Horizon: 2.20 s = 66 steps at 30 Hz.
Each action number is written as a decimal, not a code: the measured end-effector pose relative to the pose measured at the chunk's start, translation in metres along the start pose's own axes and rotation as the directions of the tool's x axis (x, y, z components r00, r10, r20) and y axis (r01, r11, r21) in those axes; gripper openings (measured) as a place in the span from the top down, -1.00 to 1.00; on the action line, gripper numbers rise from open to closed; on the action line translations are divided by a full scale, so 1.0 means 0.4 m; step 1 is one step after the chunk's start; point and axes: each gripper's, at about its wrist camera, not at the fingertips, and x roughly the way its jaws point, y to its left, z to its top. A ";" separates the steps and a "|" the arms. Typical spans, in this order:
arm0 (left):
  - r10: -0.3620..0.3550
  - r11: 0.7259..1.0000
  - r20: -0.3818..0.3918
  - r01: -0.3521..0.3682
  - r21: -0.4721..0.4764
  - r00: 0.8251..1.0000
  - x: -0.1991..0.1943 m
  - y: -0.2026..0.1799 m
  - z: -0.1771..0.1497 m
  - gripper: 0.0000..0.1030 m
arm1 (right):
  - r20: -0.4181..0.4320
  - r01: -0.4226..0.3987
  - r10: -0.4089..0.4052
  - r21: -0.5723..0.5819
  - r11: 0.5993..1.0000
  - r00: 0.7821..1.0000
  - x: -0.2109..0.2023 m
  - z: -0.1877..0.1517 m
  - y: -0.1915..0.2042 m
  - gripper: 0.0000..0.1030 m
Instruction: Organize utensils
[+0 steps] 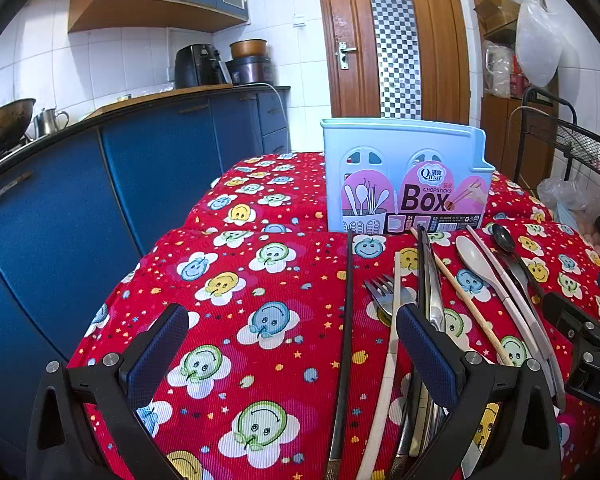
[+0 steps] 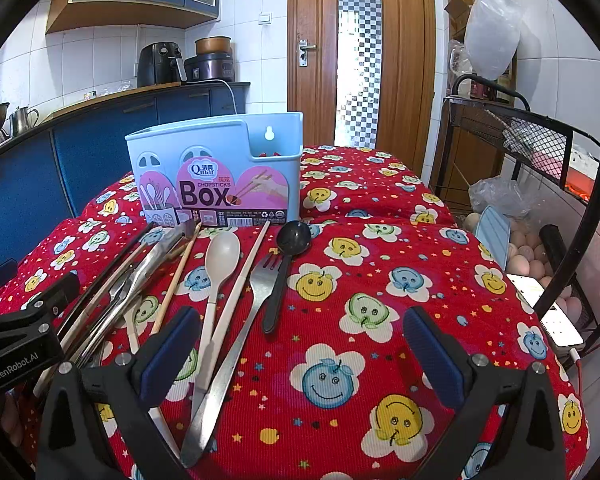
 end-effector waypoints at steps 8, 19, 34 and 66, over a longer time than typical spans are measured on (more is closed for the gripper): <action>0.000 1.000 0.000 0.000 0.000 1.000 0.000 0.000 0.000 -1.00 | 0.000 0.000 0.000 0.000 1.000 1.000 0.000 0.000 0.000 -1.00; -0.002 1.000 -0.001 0.002 -0.002 1.000 0.000 0.000 0.000 -1.00 | 0.002 -0.001 0.001 0.001 1.000 1.000 -0.001 0.000 0.000 -1.00; -0.024 0.999 -0.065 0.026 0.034 0.998 0.022 -0.011 0.012 -1.00 | -0.085 -0.079 0.083 0.047 0.996 0.993 0.020 0.014 -0.023 -1.00; -0.233 0.956 -0.492 0.291 0.043 0.839 0.228 -0.012 0.154 -0.02 | -0.457 -0.238 0.218 0.014 0.971 0.862 0.202 0.167 -0.062 0.37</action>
